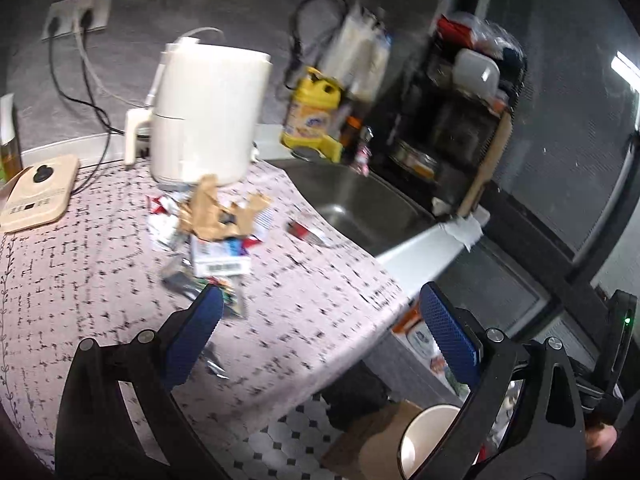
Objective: Collect trash
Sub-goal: 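Raise both open tools back toward the trash on the counter, then grasp brown paper with the left tool while the right tool grasps the colorful snack wrapper, then lower both tools over the bin, open right then left to drop the trash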
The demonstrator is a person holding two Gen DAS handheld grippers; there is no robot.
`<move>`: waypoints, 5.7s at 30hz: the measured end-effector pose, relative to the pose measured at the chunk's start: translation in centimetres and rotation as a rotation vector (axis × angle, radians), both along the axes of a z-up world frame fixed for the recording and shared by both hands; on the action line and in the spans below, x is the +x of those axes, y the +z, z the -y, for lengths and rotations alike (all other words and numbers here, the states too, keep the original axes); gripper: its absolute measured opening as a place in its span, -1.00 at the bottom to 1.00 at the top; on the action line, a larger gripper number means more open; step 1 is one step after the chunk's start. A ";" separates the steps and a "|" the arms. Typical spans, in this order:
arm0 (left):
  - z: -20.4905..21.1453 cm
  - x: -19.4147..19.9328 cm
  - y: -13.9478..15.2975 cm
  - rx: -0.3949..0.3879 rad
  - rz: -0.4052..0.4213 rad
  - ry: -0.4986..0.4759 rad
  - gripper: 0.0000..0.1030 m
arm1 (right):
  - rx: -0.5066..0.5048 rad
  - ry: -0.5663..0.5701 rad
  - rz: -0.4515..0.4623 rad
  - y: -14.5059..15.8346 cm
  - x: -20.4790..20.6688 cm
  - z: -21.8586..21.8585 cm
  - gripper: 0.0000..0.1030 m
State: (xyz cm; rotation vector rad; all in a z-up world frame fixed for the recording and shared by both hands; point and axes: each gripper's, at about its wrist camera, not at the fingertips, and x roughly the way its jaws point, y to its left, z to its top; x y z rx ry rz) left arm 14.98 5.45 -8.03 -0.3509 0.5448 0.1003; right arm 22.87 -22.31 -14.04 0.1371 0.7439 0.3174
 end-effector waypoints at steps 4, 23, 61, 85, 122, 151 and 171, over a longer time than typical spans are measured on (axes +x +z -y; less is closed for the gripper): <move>-2.7 -0.2 -0.3 0.003 -0.015 0.038 0.89 | 0.005 0.043 -0.004 0.3 0.5 -3.1 0.86; -13.9 7.4 -1.5 -0.024 -0.056 -0.092 0.41 | 0.059 0.043 -0.070 -0.1 2.9 -11.7 0.85; -21.9 6.1 -0.8 -0.086 0.046 -0.067 -0.84 | 0.041 0.236 -0.206 -2.2 5.9 -22.4 0.38; -27.3 -9.1 -1.2 -0.099 -0.017 0.324 -0.84 | 0.251 0.421 -0.575 -8.0 9.7 -29.4 -0.92; -4.5 2.2 -2.8 -0.144 -0.050 -0.181 -0.84 | 0.334 0.113 -0.398 -2.8 4.5 -1.9 -0.93; 18.4 5.1 -9.2 -0.157 -0.247 -0.541 -0.84 | 0.263 -0.377 -0.570 -15.4 -5.3 21.3 0.29; 28.9 6.0 -16.3 -0.212 -0.437 -0.674 -0.38 | 0.238 -0.480 -0.492 -12.5 -9.1 31.0 0.40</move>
